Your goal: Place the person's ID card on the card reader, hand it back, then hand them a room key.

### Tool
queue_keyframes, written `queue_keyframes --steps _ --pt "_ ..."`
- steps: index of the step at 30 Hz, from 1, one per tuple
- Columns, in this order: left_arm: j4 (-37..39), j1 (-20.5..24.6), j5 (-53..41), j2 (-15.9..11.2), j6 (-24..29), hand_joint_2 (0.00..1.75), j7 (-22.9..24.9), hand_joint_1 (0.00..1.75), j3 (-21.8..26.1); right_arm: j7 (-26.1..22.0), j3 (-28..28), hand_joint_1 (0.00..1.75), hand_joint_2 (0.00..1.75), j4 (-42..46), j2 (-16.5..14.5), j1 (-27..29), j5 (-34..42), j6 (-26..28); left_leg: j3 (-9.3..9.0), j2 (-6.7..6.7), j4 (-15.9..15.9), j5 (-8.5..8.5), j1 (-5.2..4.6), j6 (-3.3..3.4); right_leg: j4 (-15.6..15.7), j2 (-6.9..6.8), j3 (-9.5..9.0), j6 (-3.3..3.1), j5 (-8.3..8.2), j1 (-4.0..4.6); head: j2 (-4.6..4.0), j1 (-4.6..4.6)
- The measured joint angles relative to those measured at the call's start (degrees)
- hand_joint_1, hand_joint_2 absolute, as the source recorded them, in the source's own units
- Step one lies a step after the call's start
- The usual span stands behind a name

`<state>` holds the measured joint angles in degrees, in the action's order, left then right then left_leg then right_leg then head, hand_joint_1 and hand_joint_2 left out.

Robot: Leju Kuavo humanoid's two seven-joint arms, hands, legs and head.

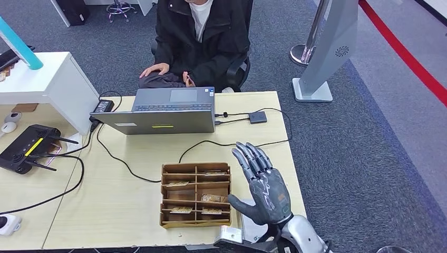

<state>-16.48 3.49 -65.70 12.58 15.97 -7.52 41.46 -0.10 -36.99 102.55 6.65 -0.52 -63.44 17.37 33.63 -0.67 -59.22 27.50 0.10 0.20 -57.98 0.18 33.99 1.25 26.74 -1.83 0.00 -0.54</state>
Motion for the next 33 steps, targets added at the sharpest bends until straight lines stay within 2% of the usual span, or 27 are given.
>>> queue_keyframes --steps 10,23,33 --pt "0.00 0.58 -1.09 0.07 -0.58 0.00 1.25 0.00 -0.74 4.46 -2.56 0.00 1.75 -7.17 -2.40 -4.61 -7.96 -1.79 0.01 -0.01 0.00 0.00 0.00 0.00 0.00 -0.01 0.01 0.00 0.00 0.00 0.00 0.00" --pt "0.00 0.71 -1.34 0.07 -0.89 0.00 1.56 0.00 -1.46 5.52 -2.87 0.00 1.75 -10.69 -3.38 -5.97 -8.25 -3.10 0.02 -0.01 0.00 0.00 0.00 0.00 0.00 -0.01 0.01 0.00 0.00 0.00 0.00 0.00" --pt "0.00 0.73 -1.60 0.09 -1.17 0.00 2.03 0.00 -1.55 6.46 -3.56 0.00 1.75 -12.78 -3.68 -7.14 -8.60 -6.36 0.02 -0.01 0.00 0.00 0.00 0.00 0.00 -0.01 0.01 0.00 0.00 0.00 0.00 0.01"
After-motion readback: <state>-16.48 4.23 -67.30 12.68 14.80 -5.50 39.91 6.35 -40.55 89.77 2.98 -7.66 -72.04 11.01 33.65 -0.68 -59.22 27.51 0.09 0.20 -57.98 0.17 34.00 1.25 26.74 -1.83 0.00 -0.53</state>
